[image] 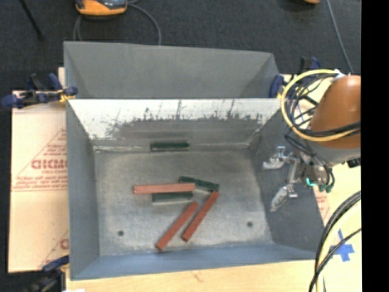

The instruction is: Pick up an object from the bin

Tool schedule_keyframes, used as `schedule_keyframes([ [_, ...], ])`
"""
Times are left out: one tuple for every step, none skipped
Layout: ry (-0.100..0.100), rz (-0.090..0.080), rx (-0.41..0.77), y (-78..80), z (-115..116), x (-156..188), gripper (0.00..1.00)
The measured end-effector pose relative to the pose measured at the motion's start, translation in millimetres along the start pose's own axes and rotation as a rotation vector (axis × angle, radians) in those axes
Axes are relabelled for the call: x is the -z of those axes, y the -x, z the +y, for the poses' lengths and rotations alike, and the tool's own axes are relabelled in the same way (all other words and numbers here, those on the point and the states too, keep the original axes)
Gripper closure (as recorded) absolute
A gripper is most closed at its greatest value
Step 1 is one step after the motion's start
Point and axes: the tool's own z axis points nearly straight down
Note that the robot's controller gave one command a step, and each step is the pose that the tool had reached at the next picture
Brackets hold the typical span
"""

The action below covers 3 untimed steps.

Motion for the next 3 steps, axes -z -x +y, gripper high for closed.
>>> schedule_keyframes([
  [-0.002, -0.007, 0.004, 1.8, 0.5, 4.6, 0.00],
  [-0.001, -0.011, -0.070, -8.7, 50.0, -38.3, 0.00],
  [0.001, -0.007, -0.088, -11.6, 64.3, -49.8, 0.00],
])
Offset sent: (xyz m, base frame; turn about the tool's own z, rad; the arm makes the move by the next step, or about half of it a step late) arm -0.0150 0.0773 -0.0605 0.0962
